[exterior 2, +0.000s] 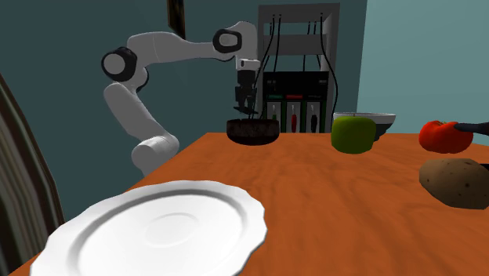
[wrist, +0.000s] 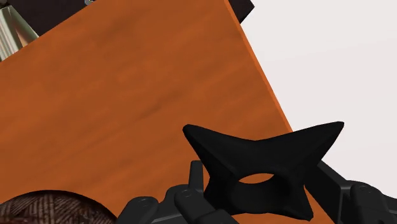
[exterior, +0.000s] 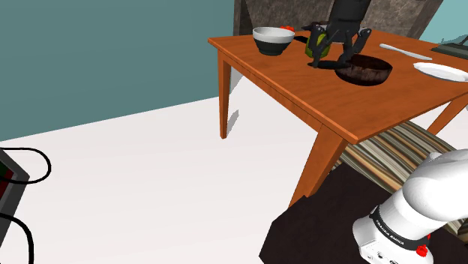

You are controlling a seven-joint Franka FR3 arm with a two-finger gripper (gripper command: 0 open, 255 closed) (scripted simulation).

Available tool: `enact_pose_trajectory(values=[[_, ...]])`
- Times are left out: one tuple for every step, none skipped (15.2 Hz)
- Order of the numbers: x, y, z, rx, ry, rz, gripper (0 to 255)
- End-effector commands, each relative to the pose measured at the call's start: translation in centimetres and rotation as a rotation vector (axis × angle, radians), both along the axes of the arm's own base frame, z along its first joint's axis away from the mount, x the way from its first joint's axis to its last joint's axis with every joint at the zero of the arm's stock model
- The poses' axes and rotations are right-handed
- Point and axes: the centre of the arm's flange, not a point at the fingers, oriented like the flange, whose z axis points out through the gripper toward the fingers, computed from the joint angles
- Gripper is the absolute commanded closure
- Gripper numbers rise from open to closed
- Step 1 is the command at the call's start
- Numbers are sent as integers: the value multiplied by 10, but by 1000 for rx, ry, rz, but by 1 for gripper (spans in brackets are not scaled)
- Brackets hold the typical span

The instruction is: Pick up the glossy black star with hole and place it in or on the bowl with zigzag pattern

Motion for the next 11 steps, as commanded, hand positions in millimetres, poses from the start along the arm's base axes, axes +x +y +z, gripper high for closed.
enact_pose_trajectory(values=[[0, 0, 11, 0, 0, 0, 255], [0, 0, 16, 0, 0, 0, 255], [0, 0, 21, 0, 0, 0, 255], [0, 0, 26, 0, 0, 0, 255], [0, 0, 32, 0, 0, 0, 255], [0, 0, 37, 0, 0, 0, 255], [0, 0, 42, 0, 0, 0, 255], [0, 0, 48, 0, 0, 0, 255], [0, 0, 53, 0, 0, 0, 255], [0, 0, 56, 0, 0, 0, 255], [-1, -13, 56, 0, 0, 0, 255]])
